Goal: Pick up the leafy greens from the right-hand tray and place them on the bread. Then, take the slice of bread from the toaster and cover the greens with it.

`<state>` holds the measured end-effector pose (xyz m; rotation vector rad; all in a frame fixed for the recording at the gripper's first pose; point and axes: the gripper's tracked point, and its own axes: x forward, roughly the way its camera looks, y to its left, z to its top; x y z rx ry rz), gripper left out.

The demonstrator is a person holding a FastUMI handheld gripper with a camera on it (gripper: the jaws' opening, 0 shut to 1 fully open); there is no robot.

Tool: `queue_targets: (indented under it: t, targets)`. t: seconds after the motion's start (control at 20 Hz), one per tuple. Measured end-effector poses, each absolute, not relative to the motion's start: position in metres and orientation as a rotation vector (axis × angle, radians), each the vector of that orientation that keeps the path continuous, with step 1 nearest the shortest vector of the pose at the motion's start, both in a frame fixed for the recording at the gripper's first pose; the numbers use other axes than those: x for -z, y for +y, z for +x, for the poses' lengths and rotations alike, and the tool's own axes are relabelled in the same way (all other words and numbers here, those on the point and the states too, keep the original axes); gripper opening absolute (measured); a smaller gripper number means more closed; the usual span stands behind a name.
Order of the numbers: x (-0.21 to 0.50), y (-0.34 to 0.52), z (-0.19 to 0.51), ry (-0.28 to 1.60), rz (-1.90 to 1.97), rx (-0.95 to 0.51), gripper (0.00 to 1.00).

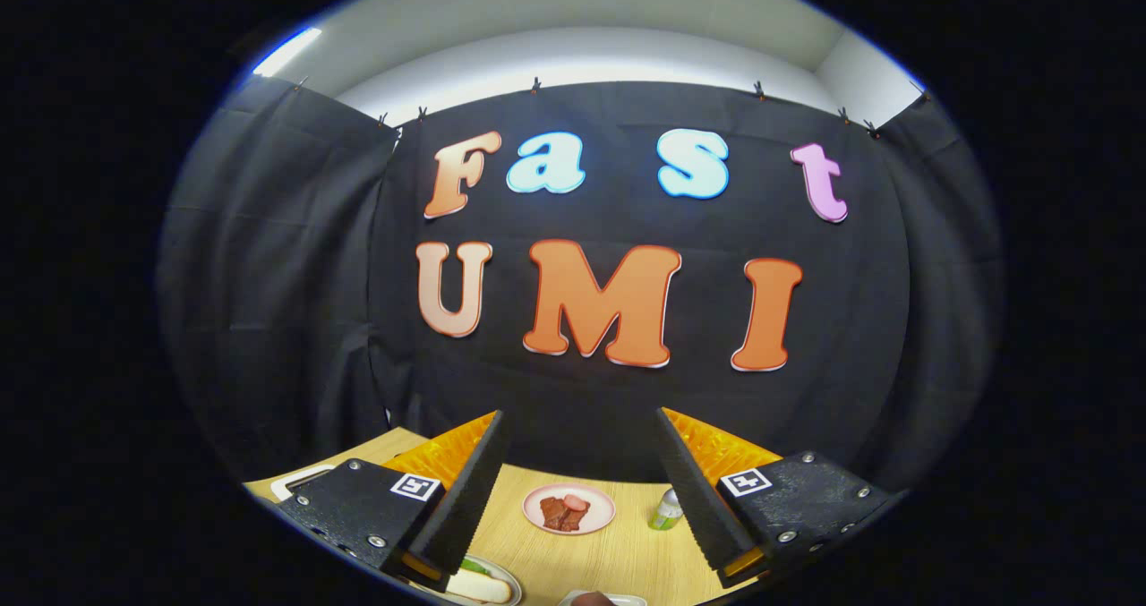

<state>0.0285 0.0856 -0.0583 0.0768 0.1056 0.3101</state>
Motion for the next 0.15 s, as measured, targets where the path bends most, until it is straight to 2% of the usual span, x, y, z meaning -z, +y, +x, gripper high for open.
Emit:
queue_targets:
  t: [0.15]
  targets:
    - [0.035,0.072,0.03,0.043,0.083,-0.274,0.98]
